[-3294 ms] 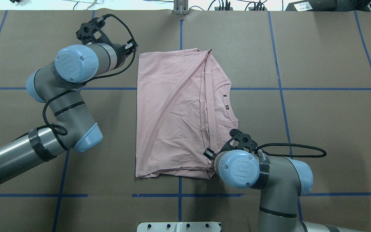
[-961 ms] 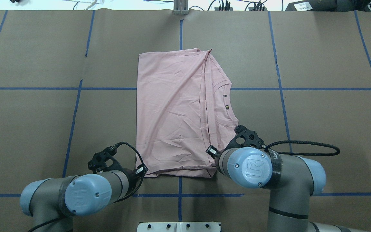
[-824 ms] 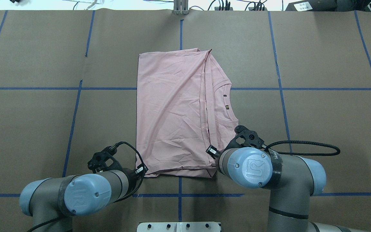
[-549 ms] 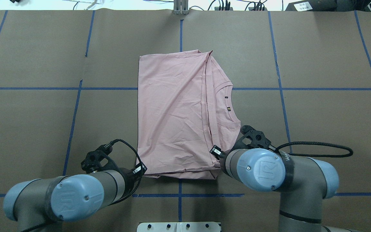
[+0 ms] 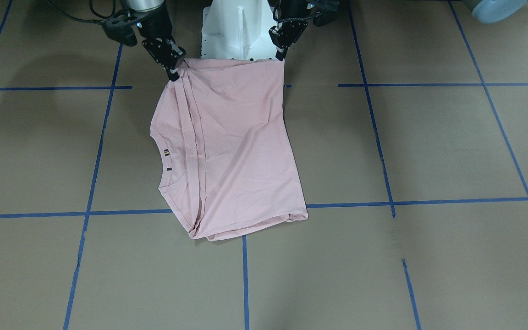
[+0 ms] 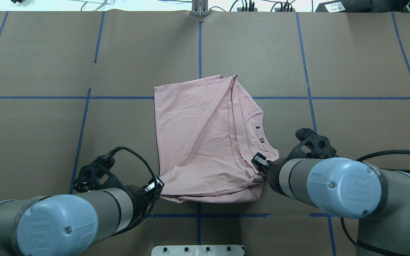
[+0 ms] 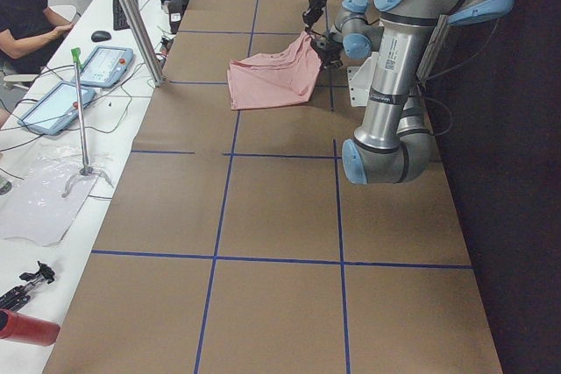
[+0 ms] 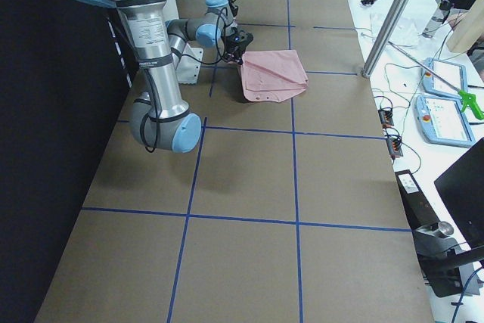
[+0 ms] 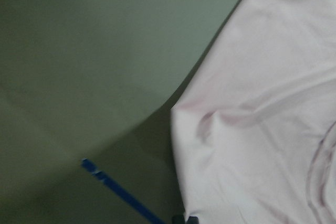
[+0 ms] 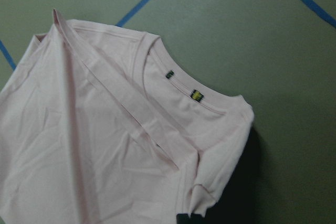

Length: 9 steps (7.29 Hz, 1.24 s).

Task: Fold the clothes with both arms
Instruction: 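Grasp the near corners and fold them toward the far edge with both grippers, then release the shirt and lift both grippers away from it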

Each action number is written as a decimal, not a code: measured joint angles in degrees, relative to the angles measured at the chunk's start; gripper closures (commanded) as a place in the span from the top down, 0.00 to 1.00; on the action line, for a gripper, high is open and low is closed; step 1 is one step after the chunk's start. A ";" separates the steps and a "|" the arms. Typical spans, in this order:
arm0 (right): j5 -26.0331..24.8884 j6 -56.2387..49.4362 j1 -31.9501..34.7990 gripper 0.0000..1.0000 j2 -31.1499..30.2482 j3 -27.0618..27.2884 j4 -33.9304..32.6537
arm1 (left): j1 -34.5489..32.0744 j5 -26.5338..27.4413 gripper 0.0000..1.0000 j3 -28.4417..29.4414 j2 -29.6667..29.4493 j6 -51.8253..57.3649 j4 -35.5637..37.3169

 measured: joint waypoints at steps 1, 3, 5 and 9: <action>3.53 -2.14 5.15 0.00 4.41 -6.19 0.62 | -4.24 0.10 0.00 4.25 -2.19 4.26 -0.27; 7.80 -5.22 11.24 0.00 10.69 -18.56 5.20 | -9.55 2.34 0.00 14.71 -6.12 11.06 -3.49; 11.64 -6.93 14.10 0.00 14.08 -27.32 9.61 | -11.30 4.19 0.00 20.84 -7.32 14.74 -6.77; 14.95 -16.07 17.56 1.00 22.67 -47.95 16.75 | -17.29 4.42 0.58 36.58 -7.82 25.02 -27.10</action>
